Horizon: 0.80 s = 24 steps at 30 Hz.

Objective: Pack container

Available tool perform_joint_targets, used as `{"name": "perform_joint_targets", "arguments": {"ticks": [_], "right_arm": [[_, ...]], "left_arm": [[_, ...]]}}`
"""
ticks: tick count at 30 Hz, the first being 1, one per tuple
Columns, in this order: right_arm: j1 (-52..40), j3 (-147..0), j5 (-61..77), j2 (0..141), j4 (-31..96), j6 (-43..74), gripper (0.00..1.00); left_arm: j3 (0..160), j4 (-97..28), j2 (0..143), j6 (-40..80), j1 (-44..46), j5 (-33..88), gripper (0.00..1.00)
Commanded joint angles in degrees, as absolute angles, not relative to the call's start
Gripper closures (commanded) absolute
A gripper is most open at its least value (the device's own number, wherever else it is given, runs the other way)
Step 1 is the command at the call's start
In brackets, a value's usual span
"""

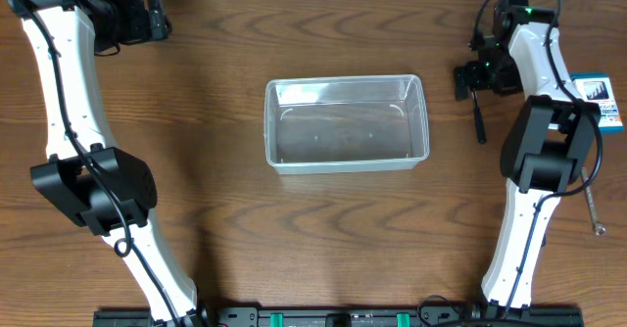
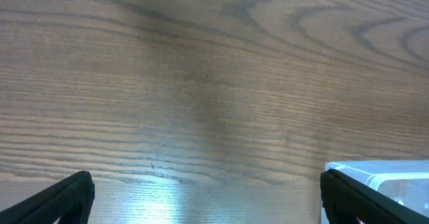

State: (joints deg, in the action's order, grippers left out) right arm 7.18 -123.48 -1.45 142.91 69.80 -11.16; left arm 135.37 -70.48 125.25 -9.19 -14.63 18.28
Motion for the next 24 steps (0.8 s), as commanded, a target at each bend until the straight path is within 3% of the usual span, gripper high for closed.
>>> {"name": "perform_joint_targets", "arguments": {"ticks": [1, 15, 19, 24], "right_arm": [[7.4, -122.9, -0.6, 144.0, 69.8, -12.5, 0.01], [7.3, -122.9, -2.5, 144.0, 69.3, -12.5, 0.01], [7.2, -122.9, -2.5, 144.0, 68.6, -12.5, 0.04], [7.2, -122.9, -1.8, 144.0, 67.9, -12.4, 0.15]], "left_arm": [[136.4, -70.7, 125.0, -9.1, -14.9, 18.8, 0.02], [136.4, -70.7, 125.0, -9.1, -14.9, 18.8, 0.02], [136.4, -70.7, 125.0, -9.1, -14.9, 18.8, 0.02], [136.4, -70.7, 125.0, -9.1, -14.9, 18.8, 0.02]]}}
